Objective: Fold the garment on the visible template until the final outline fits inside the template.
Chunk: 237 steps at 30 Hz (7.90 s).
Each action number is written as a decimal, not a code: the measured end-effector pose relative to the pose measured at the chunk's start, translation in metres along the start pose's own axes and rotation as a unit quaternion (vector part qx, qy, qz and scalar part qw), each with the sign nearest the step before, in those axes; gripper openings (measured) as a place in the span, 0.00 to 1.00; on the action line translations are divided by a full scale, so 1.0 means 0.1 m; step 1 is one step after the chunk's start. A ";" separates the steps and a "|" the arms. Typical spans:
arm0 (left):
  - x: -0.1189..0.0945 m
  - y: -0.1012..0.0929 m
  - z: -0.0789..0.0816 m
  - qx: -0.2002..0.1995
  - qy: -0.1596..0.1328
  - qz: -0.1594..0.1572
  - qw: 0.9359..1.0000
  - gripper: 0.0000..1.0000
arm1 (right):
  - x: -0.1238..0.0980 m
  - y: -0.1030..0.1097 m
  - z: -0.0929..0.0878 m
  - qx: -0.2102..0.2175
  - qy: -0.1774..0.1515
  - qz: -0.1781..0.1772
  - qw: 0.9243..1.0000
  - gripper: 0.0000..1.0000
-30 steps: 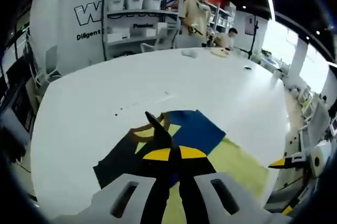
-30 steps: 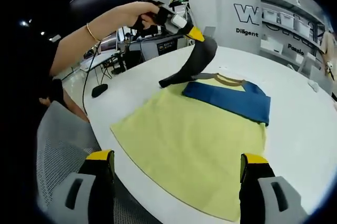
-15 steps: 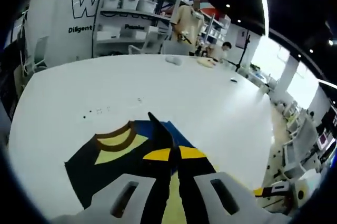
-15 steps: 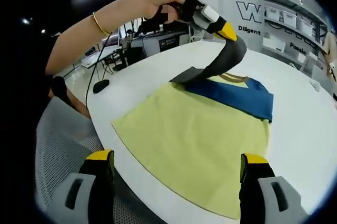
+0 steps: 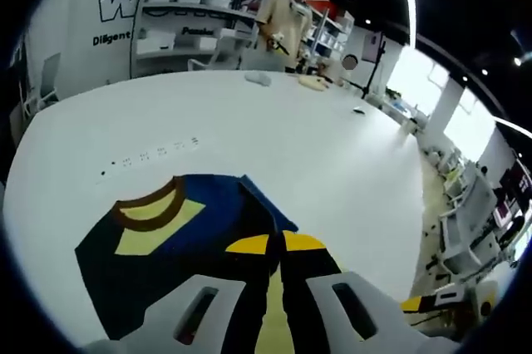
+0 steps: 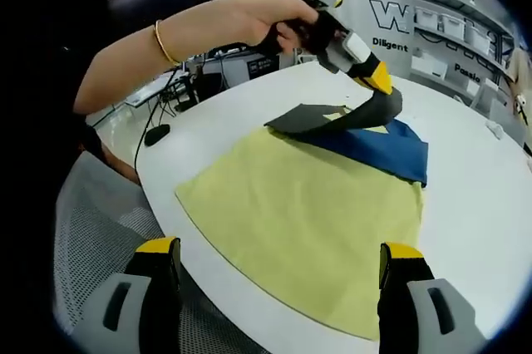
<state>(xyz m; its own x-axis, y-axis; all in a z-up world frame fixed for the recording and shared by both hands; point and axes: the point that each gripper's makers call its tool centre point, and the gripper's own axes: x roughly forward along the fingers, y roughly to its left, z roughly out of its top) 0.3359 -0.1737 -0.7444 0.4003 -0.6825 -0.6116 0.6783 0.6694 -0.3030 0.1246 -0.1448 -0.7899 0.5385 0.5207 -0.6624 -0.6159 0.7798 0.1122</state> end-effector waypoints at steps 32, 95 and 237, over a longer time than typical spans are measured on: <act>0.51 -0.19 -0.36 0.038 0.030 -0.023 0.999 0.47 | -0.02 -0.06 -0.05 0.015 0.003 -0.012 1.000 0.99; -1.20 1.50 -1.10 0.031 -0.033 0.153 0.987 0.70 | 0.34 -1.27 0.81 0.024 -0.074 -0.068 0.995 0.73; -0.91 1.98 -1.41 -0.049 -0.020 0.212 0.976 0.25 | 0.93 -2.23 0.33 0.209 0.008 -0.197 0.958 0.54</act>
<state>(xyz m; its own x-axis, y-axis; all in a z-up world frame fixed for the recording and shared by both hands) 0.3467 0.0628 -0.8519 0.6566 -0.3483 -0.6690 0.3853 0.9174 -0.0994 0.3312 -0.2591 -0.8519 0.6704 0.1554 -0.7255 -0.0813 0.9873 0.1364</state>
